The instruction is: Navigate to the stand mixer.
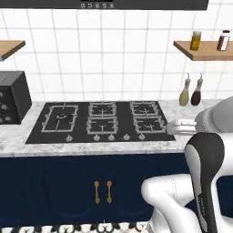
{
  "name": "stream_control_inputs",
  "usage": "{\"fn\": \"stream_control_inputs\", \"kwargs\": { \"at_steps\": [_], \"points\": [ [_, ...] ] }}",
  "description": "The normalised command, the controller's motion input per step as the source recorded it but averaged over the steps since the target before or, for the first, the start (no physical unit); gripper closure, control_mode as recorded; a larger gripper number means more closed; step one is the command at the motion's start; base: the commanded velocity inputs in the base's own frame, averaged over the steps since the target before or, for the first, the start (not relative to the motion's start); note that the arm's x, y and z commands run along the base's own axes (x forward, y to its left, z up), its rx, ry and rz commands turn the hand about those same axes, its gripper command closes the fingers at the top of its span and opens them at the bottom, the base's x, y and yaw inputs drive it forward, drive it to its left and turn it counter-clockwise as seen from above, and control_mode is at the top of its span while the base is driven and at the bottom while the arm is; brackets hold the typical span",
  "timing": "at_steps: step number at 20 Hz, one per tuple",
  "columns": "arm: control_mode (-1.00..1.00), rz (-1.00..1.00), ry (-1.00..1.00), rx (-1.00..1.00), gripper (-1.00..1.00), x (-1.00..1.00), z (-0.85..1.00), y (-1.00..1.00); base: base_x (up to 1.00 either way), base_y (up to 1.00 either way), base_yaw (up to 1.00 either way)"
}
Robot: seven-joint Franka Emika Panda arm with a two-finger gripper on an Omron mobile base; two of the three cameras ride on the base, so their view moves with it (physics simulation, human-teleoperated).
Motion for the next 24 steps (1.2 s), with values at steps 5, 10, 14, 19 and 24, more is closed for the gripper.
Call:
{"fn": "stream_control_inputs", "kwargs": {
  "at_steps": [5,10,14,19,24],
  "points": [
    [1.0,0.0,0.0,0.0,-1.0,0.0,0.0,0.0,0.0,0.9,0.7],
    [1.0,0.0,0.0,0.0,-1.0,0.0,0.0,0.0,0.0,0.76,0.76],
    [1.0,0.0,0.0,0.0,-1.0,0.0,0.0,0.0,0.0,0.75,0.75],
    [1.0,0.0,0.0,0.0,-1.0,0.0,0.0,0.0,0.04,0.52,0.77],
    [1.0,0.0,0.0,0.0,-1.0,0.0,0.0,0.0,0.8,-0.3,0.79]
  ]
}}
